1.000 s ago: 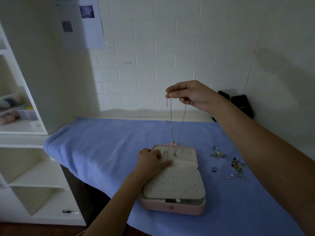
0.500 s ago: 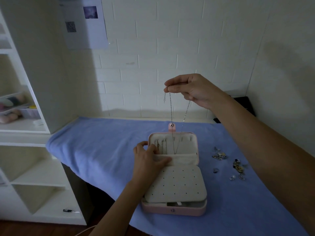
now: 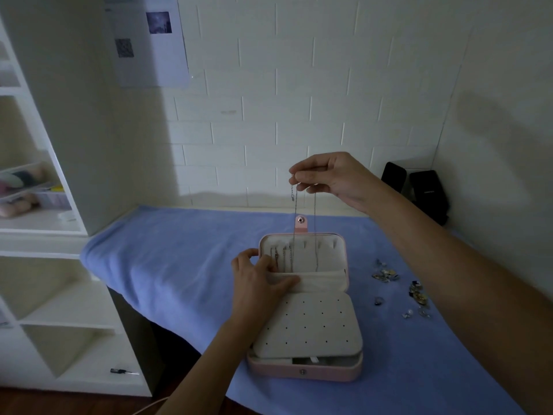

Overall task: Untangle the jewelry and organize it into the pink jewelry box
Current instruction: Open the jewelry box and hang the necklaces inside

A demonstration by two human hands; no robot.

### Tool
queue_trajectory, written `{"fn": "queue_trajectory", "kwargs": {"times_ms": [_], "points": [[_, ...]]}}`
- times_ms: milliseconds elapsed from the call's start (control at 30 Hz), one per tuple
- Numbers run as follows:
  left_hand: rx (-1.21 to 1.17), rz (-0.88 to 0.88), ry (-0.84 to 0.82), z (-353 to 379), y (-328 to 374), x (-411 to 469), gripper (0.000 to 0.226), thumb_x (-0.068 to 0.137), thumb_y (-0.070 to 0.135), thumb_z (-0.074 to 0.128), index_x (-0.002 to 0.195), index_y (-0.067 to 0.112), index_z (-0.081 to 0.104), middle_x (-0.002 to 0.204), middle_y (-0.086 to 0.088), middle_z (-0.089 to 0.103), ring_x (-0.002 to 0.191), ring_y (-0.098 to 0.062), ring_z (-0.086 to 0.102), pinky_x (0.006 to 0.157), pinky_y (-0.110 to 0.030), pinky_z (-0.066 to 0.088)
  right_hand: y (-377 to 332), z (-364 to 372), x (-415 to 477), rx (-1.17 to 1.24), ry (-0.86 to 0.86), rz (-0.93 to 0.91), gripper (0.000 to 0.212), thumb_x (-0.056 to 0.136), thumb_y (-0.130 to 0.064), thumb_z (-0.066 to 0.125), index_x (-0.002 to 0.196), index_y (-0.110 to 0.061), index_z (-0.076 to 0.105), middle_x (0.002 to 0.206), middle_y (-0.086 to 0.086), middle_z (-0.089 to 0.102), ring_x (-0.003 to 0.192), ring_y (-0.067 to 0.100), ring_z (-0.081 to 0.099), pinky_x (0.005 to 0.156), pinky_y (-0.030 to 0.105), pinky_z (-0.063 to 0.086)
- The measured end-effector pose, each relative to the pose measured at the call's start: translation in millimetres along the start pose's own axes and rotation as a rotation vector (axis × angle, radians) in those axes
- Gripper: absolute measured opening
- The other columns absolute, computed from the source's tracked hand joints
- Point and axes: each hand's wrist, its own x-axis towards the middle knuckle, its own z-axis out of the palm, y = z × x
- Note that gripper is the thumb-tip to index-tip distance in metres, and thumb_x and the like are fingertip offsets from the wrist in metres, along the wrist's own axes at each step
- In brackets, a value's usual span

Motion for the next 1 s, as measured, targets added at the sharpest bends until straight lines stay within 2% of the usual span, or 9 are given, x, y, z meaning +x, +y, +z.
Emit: {"fn": "queue_trajectory", "kwargs": {"times_ms": [200,333,467,567,733,900,1000], "points": [[0.003,-0.005,-0.003,0,-2,1,0.035,0.072,0.048,0.073,0.083,0.021,0.054,0.135,-0.003,0.033,0.127,-0.015,0.024,0.096,-0.022,0.027,20,4,-5,0.081,0.020,0.014,0.013,0.082,0.000,0.066,0.093,-0.007,0.070,0.084,0.010,0.073,0.073,0.016,0.069,0.069,0.021,0.054],[0.009,-0.001,-0.007,0,-1,1,0.035,0.073,0.048,0.072,0.084,0.020,0.054,0.135,-0.002,0.033,0.127,-0.014,0.024,0.094,-0.021,0.027,32,7,-13,0.013,0.045,0.004,0.013,0.081,0.001,0.068,0.092,-0.007,0.070,0.076,0.004,0.074,0.073,0.012,0.070,0.070,0.019,0.055],[-0.003,0.005,0.006,0,0,0,0.033,0.073,0.046,0.073,0.080,0.022,0.052,0.132,-0.001,0.035,0.124,-0.014,0.028,0.093,-0.021,0.028,46,11,-22,0.003,0.041,-0.013,0.014,0.082,0.003,0.067,0.093,-0.004,0.070,0.079,0.007,0.073,0.074,0.018,0.069,0.070,0.022,0.056],[-0.004,0.006,0.014,0,-1,0,0.034,0.072,0.046,0.074,0.078,0.022,0.050,0.130,-0.002,0.036,0.122,-0.014,0.030,0.093,-0.021,0.028,62,17,-27,-0.050,0.024,-0.024,0.018,0.082,0.007,0.065,0.088,-0.009,0.071,0.074,0.003,0.073,0.072,0.019,0.069,0.069,0.022,0.056],[0.002,0.007,0.020,1,-2,1,0.035,0.072,0.046,0.073,0.081,0.020,0.053,0.129,-0.001,0.036,0.122,-0.016,0.031,0.092,-0.020,0.027,83,23,-32,-0.317,0.061,-0.116,0.017,0.077,0.000,0.073,0.086,-0.015,0.075,0.084,0.000,0.073,0.081,0.007,0.068,0.081,0.015,0.050],[0.002,0.013,0.030,3,-3,1,0.035,0.071,0.043,0.076,0.079,0.019,0.051,0.128,-0.004,0.038,0.121,-0.019,0.032,0.092,-0.021,0.028,96,26,-37,-0.639,0.084,-0.318,0.012,0.081,-0.007,0.071,0.092,-0.011,0.076,0.088,-0.001,0.074,0.086,0.005,0.064,0.076,0.007,0.044],[-0.002,0.009,0.027,3,-4,1,0.035,0.071,0.043,0.076,0.079,0.020,0.051,0.127,-0.003,0.038,0.121,-0.018,0.032,0.092,-0.022,0.029,104,27,-37,-0.790,0.063,-0.418,0.013,0.084,-0.014,0.067,0.095,-0.013,0.074,0.092,-0.001,0.074,0.083,0.008,0.066,0.076,0.013,0.045]]}}
